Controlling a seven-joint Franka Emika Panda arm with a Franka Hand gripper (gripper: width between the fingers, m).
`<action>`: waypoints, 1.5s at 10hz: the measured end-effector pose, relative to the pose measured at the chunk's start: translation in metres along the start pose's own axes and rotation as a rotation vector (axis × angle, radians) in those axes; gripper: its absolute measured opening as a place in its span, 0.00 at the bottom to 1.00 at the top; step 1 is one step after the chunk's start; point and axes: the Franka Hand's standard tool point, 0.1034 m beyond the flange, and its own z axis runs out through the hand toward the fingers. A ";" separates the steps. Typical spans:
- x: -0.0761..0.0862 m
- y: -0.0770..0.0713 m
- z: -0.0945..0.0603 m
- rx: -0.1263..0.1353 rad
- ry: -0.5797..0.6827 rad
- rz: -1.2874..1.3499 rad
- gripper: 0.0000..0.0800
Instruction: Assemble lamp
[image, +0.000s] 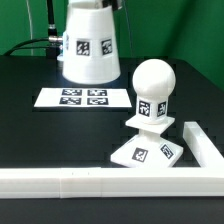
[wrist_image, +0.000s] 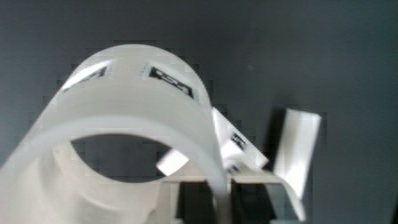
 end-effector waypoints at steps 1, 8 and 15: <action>0.008 -0.017 -0.009 -0.005 -0.005 0.037 0.05; 0.046 -0.053 -0.008 -0.008 -0.001 0.048 0.05; 0.063 -0.053 0.045 -0.012 -0.016 0.033 0.06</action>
Offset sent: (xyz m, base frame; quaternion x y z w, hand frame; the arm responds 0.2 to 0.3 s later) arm 0.0301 0.0374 0.0236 -0.0042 -0.0036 0.0227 0.9997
